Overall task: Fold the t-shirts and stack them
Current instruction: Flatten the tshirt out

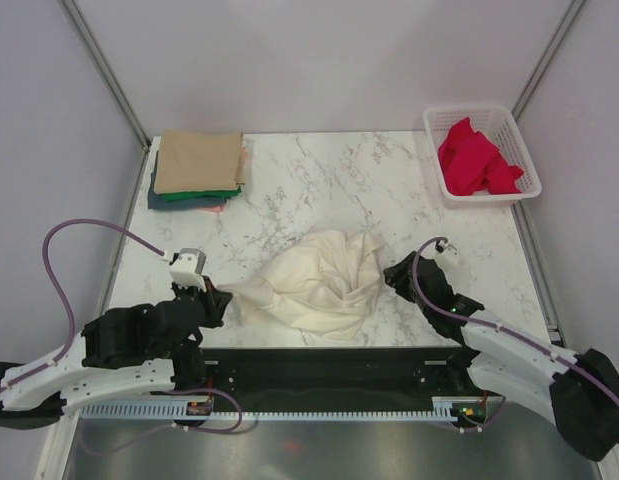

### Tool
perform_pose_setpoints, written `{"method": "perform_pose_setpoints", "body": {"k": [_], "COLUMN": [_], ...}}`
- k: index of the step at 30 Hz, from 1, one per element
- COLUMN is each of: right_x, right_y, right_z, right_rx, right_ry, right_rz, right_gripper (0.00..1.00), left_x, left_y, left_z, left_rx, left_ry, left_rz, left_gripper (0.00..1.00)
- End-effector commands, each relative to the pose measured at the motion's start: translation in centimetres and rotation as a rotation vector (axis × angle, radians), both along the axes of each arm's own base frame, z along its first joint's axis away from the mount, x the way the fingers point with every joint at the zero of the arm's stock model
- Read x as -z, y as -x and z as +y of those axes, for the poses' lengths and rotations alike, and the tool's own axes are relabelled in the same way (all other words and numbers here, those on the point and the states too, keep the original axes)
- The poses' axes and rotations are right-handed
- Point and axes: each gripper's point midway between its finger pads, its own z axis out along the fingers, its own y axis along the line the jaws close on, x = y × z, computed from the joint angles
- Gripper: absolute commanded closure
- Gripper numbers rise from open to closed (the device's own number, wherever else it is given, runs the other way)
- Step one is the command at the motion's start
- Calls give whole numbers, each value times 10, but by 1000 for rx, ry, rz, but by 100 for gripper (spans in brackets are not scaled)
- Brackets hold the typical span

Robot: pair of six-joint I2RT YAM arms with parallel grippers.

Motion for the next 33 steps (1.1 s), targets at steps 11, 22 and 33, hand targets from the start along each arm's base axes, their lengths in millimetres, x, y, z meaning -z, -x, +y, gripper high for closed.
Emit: {"method": "perform_pose_setpoints", "body": {"k": [11, 22, 33], "right_x": [36, 47, 56], "right_y": [-24, -43, -23], "right_z": [21, 14, 27], "right_rx": [-58, -49, -118], "right_ry": [15, -40, -126], "right_rz": [83, 92, 121], "right_gripper": [44, 44, 52], "left_x": [-16, -14, -13], "left_y": [-7, -8, -8], "left_z": [1, 0, -1], "left_rx": [-43, -44, -45], "left_ry": [46, 37, 22], "left_rz": [-41, -39, -35], "left_gripper": [98, 98, 98]}}
